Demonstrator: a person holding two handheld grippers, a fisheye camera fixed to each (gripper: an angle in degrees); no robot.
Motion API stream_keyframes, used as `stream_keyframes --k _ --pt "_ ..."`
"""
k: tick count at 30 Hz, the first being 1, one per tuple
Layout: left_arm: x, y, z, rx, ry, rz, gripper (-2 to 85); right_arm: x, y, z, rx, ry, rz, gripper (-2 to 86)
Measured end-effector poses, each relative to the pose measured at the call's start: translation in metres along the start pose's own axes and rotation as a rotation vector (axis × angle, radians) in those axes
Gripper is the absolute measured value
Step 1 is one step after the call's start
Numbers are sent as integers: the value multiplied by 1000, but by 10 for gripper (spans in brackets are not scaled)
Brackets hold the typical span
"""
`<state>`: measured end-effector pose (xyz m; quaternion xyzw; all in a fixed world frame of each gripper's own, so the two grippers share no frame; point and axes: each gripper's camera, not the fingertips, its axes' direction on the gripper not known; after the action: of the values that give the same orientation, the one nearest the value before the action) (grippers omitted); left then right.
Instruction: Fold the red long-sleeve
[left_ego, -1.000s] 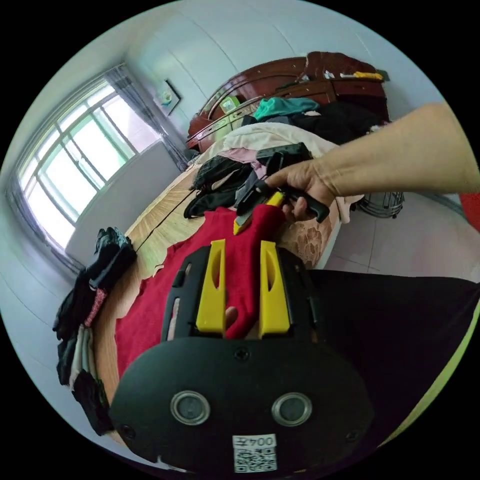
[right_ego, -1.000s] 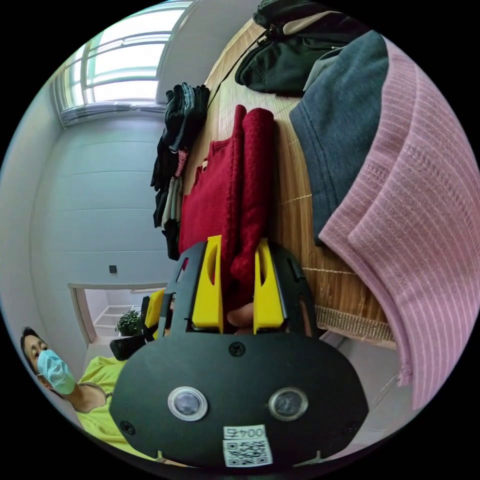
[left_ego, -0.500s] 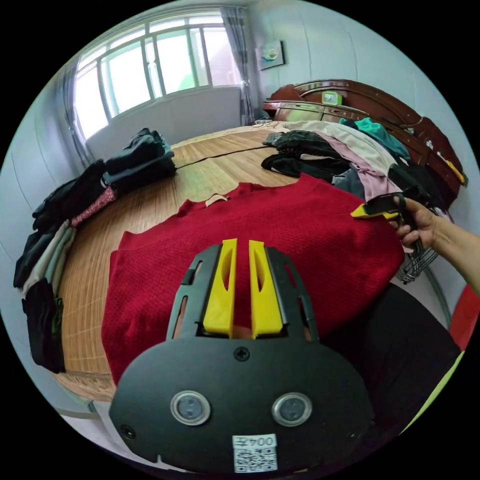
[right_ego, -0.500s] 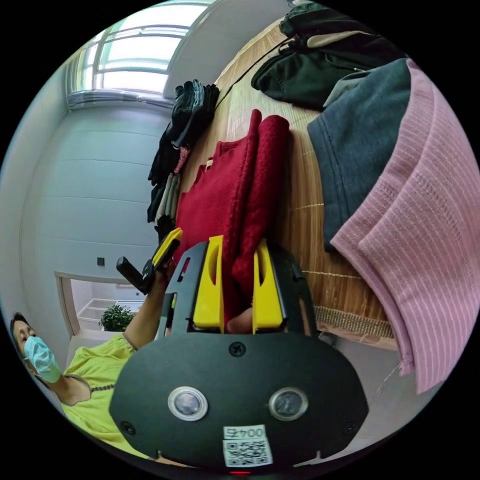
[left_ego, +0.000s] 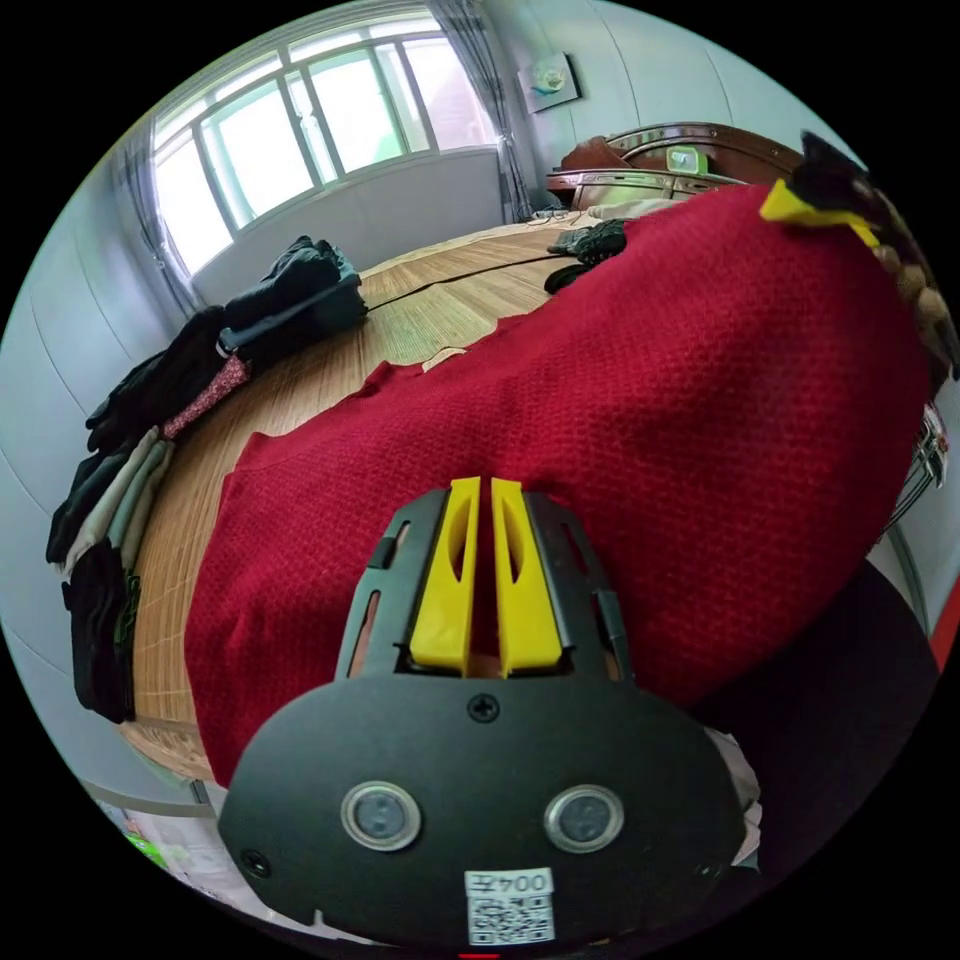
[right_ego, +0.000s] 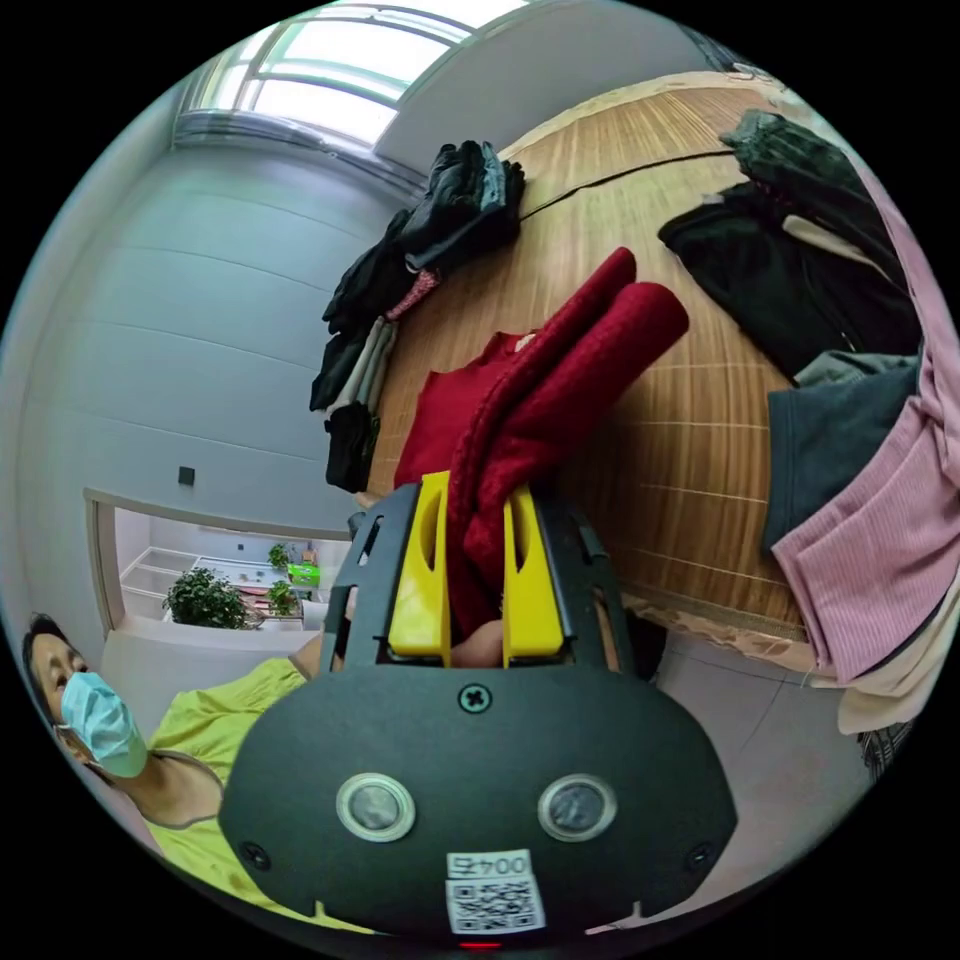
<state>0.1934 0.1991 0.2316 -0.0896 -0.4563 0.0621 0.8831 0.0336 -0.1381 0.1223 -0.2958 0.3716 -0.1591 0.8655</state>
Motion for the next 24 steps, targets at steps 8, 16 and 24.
stream_keyframes --k 8,16,24 --pt "-60 -46 -65 23 92 -72 18 -161 -67 -5 -83 59 -42 96" --pt "-223 -9 -177 35 420 -751 3 -276 -110 61 -116 186 -69 97" --pt "-317 49 -204 108 852 -1169 3 -308 -113 213 -170 175 8 8"
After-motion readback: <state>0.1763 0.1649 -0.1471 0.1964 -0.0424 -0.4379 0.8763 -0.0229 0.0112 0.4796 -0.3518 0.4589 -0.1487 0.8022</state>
